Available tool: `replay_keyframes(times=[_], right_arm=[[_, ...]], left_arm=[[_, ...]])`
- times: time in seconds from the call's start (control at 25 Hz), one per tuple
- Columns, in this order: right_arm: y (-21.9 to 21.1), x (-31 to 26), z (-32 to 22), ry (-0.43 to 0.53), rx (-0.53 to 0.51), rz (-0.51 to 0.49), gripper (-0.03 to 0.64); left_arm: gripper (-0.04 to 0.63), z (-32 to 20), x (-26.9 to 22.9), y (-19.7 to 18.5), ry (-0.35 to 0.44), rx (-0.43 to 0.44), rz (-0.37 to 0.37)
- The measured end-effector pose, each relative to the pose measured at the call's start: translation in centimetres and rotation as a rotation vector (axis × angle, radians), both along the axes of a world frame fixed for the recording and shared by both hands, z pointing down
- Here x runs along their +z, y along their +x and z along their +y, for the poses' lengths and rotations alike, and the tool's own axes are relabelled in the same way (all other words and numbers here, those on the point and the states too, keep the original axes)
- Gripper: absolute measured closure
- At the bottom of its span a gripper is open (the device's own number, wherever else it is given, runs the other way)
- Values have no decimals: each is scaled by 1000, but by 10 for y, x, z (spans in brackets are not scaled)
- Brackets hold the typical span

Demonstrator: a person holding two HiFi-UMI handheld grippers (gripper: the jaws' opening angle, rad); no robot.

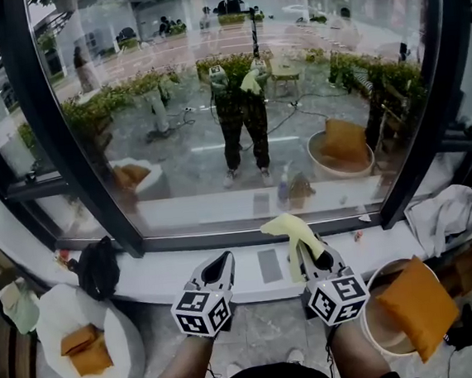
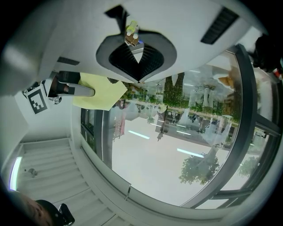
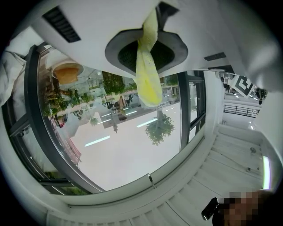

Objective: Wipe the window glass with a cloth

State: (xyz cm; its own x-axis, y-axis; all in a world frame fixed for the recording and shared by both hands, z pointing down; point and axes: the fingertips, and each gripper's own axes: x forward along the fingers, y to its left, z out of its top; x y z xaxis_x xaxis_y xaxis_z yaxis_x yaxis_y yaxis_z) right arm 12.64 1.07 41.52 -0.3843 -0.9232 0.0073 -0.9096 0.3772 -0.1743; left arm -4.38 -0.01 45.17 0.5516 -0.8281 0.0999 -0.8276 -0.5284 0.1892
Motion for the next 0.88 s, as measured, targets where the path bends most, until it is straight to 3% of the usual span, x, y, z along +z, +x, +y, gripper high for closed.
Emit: replay_keyframes(times=[0.88], right_arm=[[68,9,-32,-8,-83,-10,584]], left_arm=[[589,-15,10,76,-22,-77,-2]])
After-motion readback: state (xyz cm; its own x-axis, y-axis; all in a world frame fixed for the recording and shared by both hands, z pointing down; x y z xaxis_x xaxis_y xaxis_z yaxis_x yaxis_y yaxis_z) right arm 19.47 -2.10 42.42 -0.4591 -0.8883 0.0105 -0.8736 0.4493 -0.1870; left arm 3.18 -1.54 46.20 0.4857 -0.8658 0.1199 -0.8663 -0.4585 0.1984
